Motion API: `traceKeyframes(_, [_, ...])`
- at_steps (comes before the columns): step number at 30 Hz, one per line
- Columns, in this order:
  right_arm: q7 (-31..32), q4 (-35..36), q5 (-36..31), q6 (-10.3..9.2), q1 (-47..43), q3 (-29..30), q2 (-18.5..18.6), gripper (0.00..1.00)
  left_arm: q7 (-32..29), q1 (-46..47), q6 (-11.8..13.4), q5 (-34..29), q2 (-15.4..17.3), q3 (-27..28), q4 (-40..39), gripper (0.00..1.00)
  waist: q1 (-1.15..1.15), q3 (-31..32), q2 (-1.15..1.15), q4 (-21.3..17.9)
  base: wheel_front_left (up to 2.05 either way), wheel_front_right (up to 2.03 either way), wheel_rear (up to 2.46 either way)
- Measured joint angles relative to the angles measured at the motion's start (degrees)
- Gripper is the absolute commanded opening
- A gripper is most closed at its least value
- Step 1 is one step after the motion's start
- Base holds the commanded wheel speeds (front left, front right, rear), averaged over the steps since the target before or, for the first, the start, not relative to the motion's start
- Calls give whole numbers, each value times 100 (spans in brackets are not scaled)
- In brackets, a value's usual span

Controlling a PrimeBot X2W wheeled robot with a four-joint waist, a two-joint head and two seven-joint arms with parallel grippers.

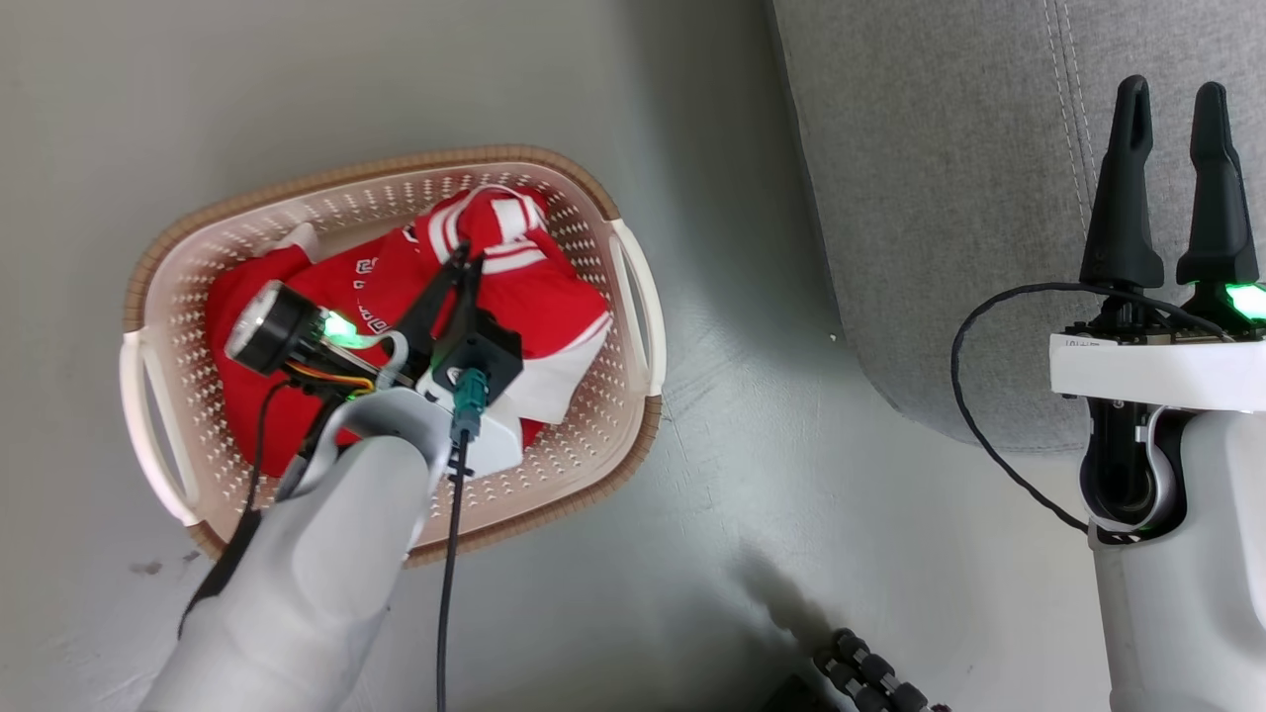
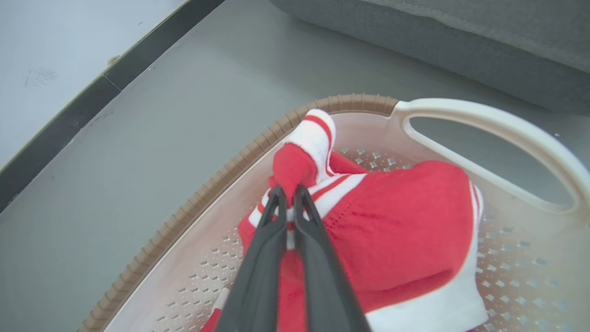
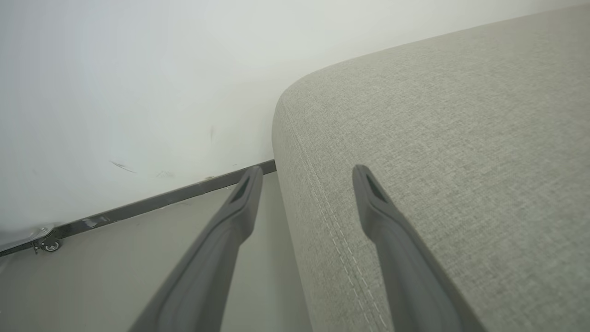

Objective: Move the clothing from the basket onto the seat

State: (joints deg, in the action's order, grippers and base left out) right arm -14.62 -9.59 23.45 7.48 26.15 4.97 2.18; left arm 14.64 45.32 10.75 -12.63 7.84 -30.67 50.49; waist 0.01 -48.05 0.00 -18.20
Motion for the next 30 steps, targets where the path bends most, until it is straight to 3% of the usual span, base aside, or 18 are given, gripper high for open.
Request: traceKeyframes(30, [0, -138, -815, 0, -5, 70, 20, 100, 0, -961, 277, 805, -98, 194, -1997, 0, 0, 1240, 0, 762, 0, 0, 0])
